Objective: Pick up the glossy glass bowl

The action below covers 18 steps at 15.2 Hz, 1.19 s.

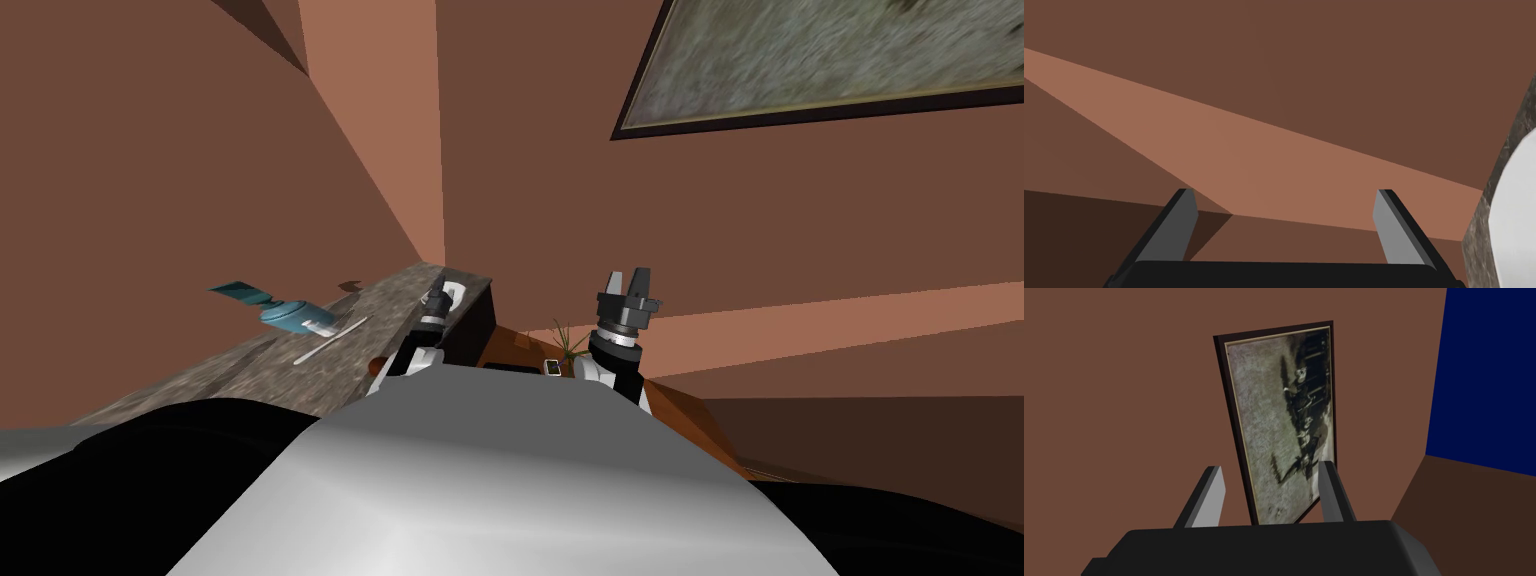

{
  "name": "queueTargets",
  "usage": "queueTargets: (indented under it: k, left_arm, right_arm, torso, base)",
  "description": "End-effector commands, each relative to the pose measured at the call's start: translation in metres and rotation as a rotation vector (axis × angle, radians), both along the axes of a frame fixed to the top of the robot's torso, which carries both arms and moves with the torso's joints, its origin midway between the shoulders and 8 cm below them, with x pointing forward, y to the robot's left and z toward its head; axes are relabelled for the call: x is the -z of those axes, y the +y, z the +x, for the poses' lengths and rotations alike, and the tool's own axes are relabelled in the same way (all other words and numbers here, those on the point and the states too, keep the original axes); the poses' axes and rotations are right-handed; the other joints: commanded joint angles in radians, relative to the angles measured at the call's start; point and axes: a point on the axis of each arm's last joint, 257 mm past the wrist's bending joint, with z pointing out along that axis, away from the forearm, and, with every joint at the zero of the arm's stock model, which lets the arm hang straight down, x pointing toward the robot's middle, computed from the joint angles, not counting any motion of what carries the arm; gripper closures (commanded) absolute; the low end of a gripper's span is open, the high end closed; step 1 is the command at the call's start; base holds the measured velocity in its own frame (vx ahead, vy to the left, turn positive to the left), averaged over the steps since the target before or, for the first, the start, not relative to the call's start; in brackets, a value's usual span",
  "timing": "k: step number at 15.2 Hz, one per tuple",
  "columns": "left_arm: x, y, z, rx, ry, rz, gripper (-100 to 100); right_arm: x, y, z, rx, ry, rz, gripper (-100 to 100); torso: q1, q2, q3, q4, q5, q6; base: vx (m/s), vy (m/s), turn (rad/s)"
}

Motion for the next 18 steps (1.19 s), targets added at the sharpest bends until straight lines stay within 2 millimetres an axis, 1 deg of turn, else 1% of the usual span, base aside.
queueTargets:
  k: [1,2,3,4,8,9,11,12,14,15,16,18]
  left_arm:
    - [0.010,0.004,0.003,0.000,0.048,-0.003,-100]
    - [0.010,0.004,0.003,0.000,0.048,-0.003,-100]
    - [0.015,0.009,0.004,0.002,0.078,-0.006,-100]
    - [0.020,0.010,0.005,0.000,0.097,-0.008,-100]
    - [0.032,0.015,0.007,-0.001,0.157,-0.013,-100]
    - [0.035,0.020,0.008,0.000,0.182,-0.017,-100]
    - [0.044,0.021,0.008,-0.003,0.214,-0.020,-100]
    - [0.045,0.025,0.008,-0.002,0.233,-0.024,-100]
    - [0.055,0.026,0.009,-0.006,0.272,-0.027,-100]
    - [0.055,0.026,0.009,-0.006,0.272,-0.027,-100]
    - [0.059,0.031,0.008,-0.005,0.300,-0.032,-100]
    - [0.067,0.032,0.008,-0.009,0.332,-0.035,-100]
  right_arm:
    - [0.000,0.000,0.000,0.000,0.000,0.000,0]
    - [0.000,0.000,0.000,0.000,0.000,0.000,0]
    - [0.000,0.000,0.000,0.000,0.000,0.000,0]
    - [0.000,0.000,0.000,0.000,0.000,0.000,0]
    - [0.000,0.000,0.000,0.000,0.000,0.000,0]
    - [0.000,0.000,0.000,0.000,0.000,0.000,0]
    - [0.000,0.000,0.000,0.000,0.000,0.000,0]
    - [0.000,0.000,0.000,0.000,0.000,0.000,0]
    - [0.000,0.000,0.000,0.000,0.000,0.000,0]
    - [0.000,0.000,0.000,0.000,0.000,0.000,0]
    - [0.000,0.000,0.000,0.000,0.000,0.000,0]
    - [0.000,0.000,0.000,0.000,0.000,0.000,0]
  torso:
    - [0.000,0.000,0.000,0.000,0.000,0.000]
    - [0.000,0.000,0.000,0.000,0.000,0.000]
    - [0.000,0.000,0.000,0.000,0.000,0.000]
    - [0.000,0.000,0.000,0.000,0.000,0.000]
    - [0.000,0.000,0.000,0.000,0.000,0.000]
    - [0.000,0.000,0.000,0.000,0.000,0.000]
    - [0.000,-0.001,0.000,0.000,0.000,0.000]
    - [0.000,0.000,0.000,0.000,0.000,0.000]
    - [0.000,-0.001,0.000,0.000,0.000,0.000]
    - [0.000,0.000,0.000,0.000,0.000,0.000]
    - [0.000,0.000,0.000,0.000,0.000,0.000]
    - [0.000,-0.001,0.000,0.000,0.000,0.000]
  base:
    - [0.008,-0.008,-0.006]
    - [0.006,-0.006,-0.002]
    - [0.009,-0.008,-0.007]
    - [0.011,-0.008,-0.007]
    - [0.011,-0.008,-0.005]
    - [0.013,-0.005,-0.009]
    - [0.013,-0.004,-0.006]
    - [0.015,-0.005,-0.008]
    - [0.014,-0.005,-0.006]
    - [0.006,-0.003,0.002]
    - [0.013,-0.005,-0.009]
    - [0.016,-0.004,-0.007]
